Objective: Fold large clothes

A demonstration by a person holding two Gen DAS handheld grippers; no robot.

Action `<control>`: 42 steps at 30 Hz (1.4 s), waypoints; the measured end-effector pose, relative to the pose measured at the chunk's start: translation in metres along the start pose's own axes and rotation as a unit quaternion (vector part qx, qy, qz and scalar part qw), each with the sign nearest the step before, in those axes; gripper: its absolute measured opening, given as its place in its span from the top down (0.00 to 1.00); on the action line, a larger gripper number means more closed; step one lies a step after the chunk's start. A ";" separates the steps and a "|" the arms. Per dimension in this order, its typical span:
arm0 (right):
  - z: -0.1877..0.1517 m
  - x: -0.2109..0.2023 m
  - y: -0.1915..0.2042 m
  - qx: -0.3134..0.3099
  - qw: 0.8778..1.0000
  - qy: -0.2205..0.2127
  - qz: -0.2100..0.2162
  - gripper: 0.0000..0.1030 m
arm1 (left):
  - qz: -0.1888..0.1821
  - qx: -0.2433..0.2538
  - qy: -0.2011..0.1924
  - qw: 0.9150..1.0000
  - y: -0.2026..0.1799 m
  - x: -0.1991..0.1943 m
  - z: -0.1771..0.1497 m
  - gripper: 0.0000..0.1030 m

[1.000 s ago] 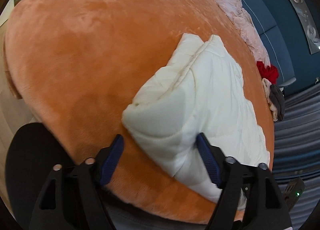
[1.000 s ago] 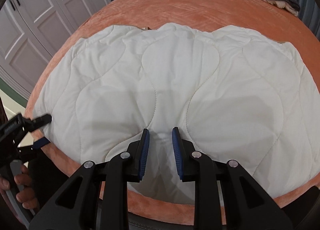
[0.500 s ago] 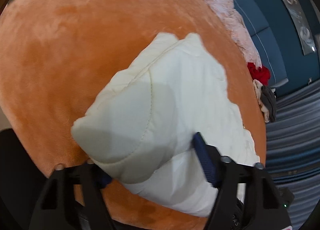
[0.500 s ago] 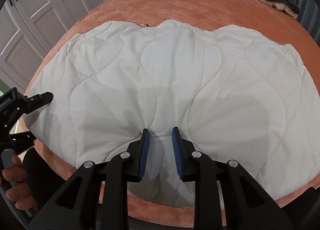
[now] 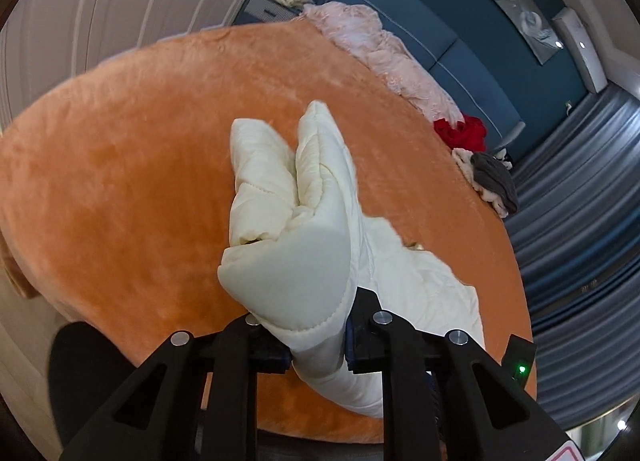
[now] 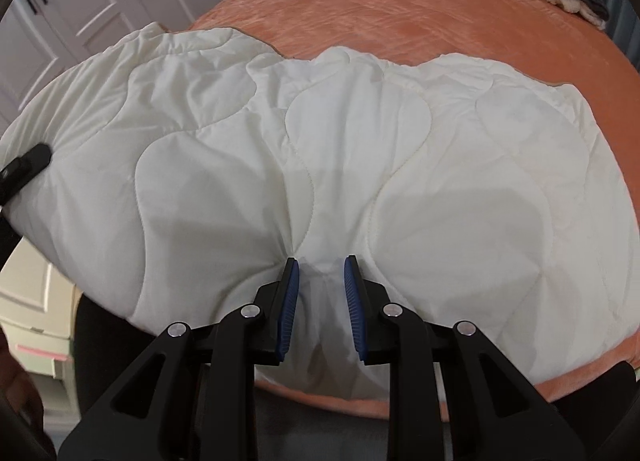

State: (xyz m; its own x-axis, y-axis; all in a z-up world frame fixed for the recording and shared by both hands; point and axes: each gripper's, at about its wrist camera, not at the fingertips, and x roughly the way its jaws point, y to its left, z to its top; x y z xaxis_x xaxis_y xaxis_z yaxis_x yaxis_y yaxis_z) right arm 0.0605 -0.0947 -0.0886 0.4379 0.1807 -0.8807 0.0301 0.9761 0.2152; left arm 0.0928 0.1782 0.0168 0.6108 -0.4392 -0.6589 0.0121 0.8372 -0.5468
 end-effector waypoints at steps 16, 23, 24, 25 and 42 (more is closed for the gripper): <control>-0.001 0.042 0.036 -0.013 0.990 0.014 0.143 0.86 | -0.004 0.164 -0.008 0.986 -0.097 -0.015 -0.020 0.86; -0.015 -0.008 -0.023 0.015 0.992 -0.002 0.126 0.85 | 0.002 0.214 0.019 0.977 -0.137 0.011 -0.040 0.86; -0.019 -0.015 -0.034 0.021 0.993 -0.005 0.113 0.85 | 0.005 0.222 0.027 0.975 -0.144 0.016 -0.045 0.86; -0.023 -0.022 -0.044 0.027 0.994 -0.008 0.102 0.85 | 0.006 0.227 0.034 0.973 -0.148 0.021 -0.048 0.86; -0.080 -0.064 -0.130 0.105 0.994 -0.025 0.015 0.79 | 0.043 0.297 0.126 0.946 -0.189 0.089 -0.125 0.86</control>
State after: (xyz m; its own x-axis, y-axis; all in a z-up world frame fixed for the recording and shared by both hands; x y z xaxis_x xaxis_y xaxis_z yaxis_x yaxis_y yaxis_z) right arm -0.0432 -0.2235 -0.0941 0.4852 0.1974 -0.8518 0.2008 0.9230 0.3283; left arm 0.0462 -0.0601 -0.0026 0.4223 -0.3632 -0.8305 0.4590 0.8758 -0.1496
